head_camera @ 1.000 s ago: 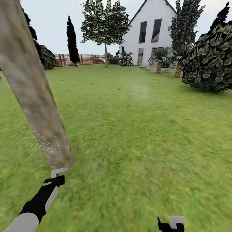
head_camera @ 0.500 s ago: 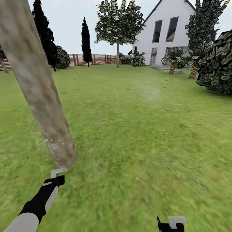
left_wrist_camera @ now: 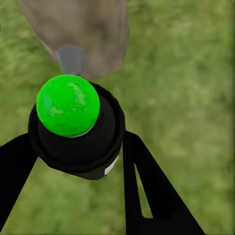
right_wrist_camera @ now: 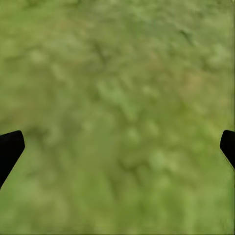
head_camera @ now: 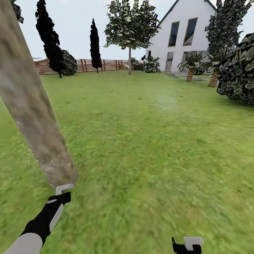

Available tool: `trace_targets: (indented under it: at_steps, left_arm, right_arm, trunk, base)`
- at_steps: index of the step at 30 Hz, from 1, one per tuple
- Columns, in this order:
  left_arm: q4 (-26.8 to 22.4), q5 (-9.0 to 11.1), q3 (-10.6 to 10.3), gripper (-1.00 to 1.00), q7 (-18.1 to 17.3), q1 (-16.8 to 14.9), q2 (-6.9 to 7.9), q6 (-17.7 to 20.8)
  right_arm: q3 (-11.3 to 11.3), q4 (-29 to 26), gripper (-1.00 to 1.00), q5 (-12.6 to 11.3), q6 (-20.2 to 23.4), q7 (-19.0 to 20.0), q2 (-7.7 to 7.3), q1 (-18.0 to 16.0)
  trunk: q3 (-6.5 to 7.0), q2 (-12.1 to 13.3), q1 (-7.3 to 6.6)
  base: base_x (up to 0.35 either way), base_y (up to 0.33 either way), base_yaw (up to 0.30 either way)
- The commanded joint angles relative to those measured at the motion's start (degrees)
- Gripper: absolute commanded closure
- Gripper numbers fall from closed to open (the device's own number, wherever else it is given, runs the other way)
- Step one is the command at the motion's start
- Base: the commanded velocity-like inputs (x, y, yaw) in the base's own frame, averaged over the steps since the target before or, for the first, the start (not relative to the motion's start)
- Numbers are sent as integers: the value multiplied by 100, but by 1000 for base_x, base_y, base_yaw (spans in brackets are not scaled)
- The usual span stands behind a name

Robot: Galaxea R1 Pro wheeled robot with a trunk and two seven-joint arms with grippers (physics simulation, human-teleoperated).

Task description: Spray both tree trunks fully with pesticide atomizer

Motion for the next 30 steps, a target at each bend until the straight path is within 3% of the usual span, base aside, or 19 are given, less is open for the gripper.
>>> trace_targets:
  at_steps: [1, 19, 30]
  left_arm:
    - [0, -3, 0, 100, 0, 0, 0, 0]
    - [-4, -3, 4, 100, 0, 0, 1, -8]
    - [0, -3, 11, 100, 17, 8, 0, -34]
  right_arm:
    - [0, 0, -100, 0, 0, 0, 1, 0]
    - [0, 0, -100, 6, 0, 0, 1, -2]
    - [0, -6, -100, 2, -2, 0, -25, 0]
  trunk:
    - [0, 0, 0]
    - [0, 0, 0]
    - [0, 0, 0]
  base:
    - [241, -190, 208]
    - [120, -247, 272]
    - [209, -220, 28]
